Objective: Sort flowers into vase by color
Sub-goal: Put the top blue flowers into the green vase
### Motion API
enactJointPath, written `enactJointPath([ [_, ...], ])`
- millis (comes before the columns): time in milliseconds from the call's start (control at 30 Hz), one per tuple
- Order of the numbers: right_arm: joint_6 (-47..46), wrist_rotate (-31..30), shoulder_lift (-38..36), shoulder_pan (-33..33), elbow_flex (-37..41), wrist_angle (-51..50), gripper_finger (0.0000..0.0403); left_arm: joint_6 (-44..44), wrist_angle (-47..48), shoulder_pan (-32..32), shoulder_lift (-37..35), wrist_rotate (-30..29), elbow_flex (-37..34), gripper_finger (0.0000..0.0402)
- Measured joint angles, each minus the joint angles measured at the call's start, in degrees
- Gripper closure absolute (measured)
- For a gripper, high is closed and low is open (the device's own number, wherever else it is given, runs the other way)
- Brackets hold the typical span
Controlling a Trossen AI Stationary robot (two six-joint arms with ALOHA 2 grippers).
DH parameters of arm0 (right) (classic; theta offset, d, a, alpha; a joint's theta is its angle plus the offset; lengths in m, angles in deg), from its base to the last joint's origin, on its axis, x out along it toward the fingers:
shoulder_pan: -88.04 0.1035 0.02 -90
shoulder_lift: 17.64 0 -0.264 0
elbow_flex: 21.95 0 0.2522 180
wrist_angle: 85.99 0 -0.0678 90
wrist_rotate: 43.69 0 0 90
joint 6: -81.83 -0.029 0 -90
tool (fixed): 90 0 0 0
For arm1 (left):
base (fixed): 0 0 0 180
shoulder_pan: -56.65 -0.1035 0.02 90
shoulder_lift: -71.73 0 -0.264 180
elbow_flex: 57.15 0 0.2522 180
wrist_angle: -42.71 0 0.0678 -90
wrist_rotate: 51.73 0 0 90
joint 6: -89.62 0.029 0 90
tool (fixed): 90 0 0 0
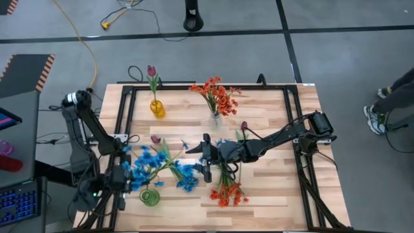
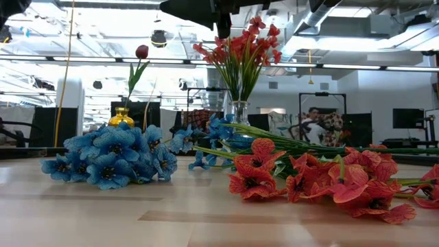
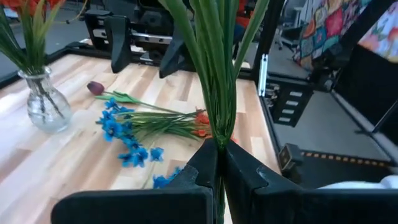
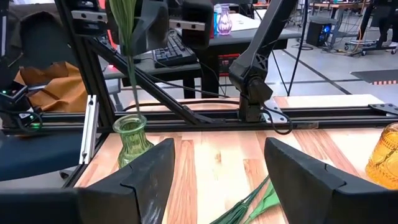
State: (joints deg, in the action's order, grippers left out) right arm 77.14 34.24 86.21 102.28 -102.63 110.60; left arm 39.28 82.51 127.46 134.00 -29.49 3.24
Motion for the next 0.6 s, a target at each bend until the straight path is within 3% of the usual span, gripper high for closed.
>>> enactJointPath([
  [300,0.0,0.0,0.0,0.0,0.0,0.0,0.0126,-5.8,0.0,2.6,1.3,-0.7,0.0,0.0401],
  [600,0.2,0.0,0.0,0.0,0.0,0.0,0.0126,-6.5,0.1,2.6,7.9,-0.6,0.0,0.0401],
])
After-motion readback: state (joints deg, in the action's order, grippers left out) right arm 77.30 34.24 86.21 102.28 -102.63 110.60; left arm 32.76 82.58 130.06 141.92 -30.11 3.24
